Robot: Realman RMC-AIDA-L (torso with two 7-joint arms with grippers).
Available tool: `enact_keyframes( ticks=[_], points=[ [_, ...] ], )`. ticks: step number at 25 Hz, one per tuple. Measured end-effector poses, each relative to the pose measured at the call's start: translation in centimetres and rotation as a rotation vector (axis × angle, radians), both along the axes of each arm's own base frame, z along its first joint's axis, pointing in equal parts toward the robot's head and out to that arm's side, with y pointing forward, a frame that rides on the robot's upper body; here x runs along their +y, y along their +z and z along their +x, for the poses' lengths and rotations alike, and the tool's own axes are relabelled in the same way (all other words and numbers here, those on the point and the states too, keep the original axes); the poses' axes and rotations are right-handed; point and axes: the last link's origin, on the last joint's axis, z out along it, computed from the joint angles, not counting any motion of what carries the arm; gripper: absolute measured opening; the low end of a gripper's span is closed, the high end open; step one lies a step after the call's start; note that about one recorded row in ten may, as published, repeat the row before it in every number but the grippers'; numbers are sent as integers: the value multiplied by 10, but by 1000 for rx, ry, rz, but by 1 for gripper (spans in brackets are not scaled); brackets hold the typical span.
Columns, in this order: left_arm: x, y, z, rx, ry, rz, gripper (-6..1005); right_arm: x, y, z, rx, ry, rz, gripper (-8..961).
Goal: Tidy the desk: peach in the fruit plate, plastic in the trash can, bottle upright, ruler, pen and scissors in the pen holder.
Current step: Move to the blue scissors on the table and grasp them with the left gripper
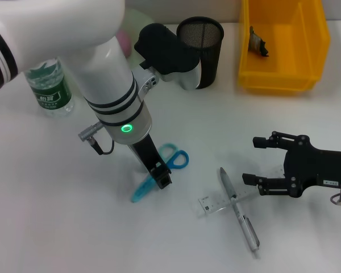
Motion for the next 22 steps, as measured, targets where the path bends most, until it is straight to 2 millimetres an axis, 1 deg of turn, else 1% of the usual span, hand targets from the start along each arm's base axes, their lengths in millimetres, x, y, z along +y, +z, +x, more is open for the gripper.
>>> enact_keyframes(
  ticks=[11, 19, 22],
  points=[
    [-2, -1, 1, 27, -15, -20, 409, 0, 1, 1, 2, -3, 4, 827],
    [-2, -2, 1, 38, -26, -21, 410, 0, 1, 1, 2, -2, 4, 827],
    [-1, -1, 1, 46, -34, -18, 394, 0, 1, 1, 2, -2, 4, 827]
  ],
)
